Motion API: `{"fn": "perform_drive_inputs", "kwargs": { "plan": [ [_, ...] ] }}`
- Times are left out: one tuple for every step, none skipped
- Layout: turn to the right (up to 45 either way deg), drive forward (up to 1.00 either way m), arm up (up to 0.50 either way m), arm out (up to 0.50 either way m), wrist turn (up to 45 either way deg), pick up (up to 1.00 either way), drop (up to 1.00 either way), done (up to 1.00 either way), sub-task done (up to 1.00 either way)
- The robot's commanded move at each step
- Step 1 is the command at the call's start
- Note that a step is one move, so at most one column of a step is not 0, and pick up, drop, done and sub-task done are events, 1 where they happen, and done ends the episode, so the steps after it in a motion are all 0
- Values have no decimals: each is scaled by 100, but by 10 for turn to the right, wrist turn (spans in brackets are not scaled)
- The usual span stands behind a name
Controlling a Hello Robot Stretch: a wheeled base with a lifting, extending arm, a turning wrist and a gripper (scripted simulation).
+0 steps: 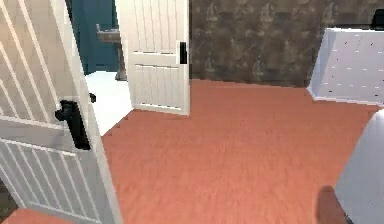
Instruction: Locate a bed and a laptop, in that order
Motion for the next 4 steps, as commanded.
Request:
{"fn": "perform_drive_inputs", "kwargs": {
  "plan": [
    [0, 100, 0, 0, 0, 0, 0, 0, 0],
    [-180, 0, 0, 0, 0, 0, 0, 0, 0],
    [0, 5, 0, 0, 0, 0, 0, 0, 0],
    [0, 55, 0, 0, 0, 0, 0, 0, 0]
  ]
}}
